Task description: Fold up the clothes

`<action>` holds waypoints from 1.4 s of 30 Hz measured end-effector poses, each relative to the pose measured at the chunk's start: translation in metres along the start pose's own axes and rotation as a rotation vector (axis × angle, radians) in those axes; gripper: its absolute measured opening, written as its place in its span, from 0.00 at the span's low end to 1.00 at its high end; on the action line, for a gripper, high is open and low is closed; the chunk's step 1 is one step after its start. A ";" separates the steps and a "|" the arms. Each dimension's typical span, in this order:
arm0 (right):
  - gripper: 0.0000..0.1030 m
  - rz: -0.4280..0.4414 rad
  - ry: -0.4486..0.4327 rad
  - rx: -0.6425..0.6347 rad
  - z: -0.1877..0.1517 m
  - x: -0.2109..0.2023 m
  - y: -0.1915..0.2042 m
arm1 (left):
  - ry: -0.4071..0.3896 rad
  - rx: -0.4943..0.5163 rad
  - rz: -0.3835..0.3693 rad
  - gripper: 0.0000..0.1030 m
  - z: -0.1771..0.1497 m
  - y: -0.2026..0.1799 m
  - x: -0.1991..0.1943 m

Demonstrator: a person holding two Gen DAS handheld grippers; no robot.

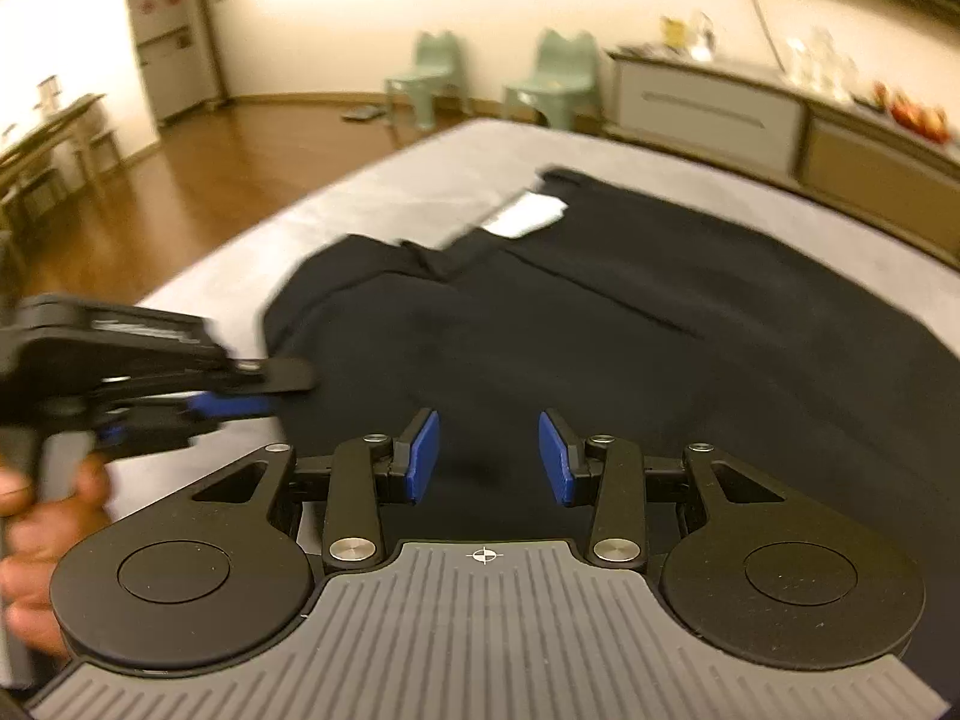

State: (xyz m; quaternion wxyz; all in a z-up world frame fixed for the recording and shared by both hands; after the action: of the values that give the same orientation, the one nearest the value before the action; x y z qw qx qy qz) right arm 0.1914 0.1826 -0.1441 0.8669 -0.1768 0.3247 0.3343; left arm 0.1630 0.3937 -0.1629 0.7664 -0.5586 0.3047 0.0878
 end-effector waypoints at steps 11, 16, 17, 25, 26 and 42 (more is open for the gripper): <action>0.53 0.072 -0.054 -0.375 0.006 0.010 0.087 | -0.032 -0.057 -0.024 0.45 0.011 0.002 -0.009; 0.15 0.029 0.016 -0.435 0.002 0.037 0.096 | -0.033 -0.048 -0.029 0.54 0.011 0.002 -0.012; 0.03 0.022 0.019 -0.419 0.004 0.039 0.092 | -0.028 -0.047 -0.036 0.57 0.010 0.001 -0.012; 0.02 0.098 -0.020 -0.179 0.025 0.023 0.054 | 0.003 -0.057 -0.068 0.74 -0.008 -0.004 -0.005; 0.02 0.107 -0.021 -0.163 0.025 0.022 0.052 | 0.002 -0.063 -0.073 0.74 -0.010 -0.004 -0.004; 0.52 0.207 -0.021 0.055 0.031 0.012 -0.015 | -0.128 0.189 -0.060 0.06 -0.023 -0.039 -0.012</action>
State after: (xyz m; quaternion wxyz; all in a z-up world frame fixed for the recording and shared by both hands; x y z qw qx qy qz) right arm 0.2226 0.1942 -0.1283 0.8356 -0.1148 0.3410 0.4151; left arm 0.1636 0.3615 -0.1294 0.8358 -0.4861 0.2451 0.0714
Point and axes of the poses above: each gripper's, at about its wrist camera, not at the fingertips, and x roughly the way its jaws point, y to its left, z to its top, the point moved 7 cm from there along x, roughly the way its jaws point, and after that the axes turned 13 degrees about -x, right-handed, at the moved point
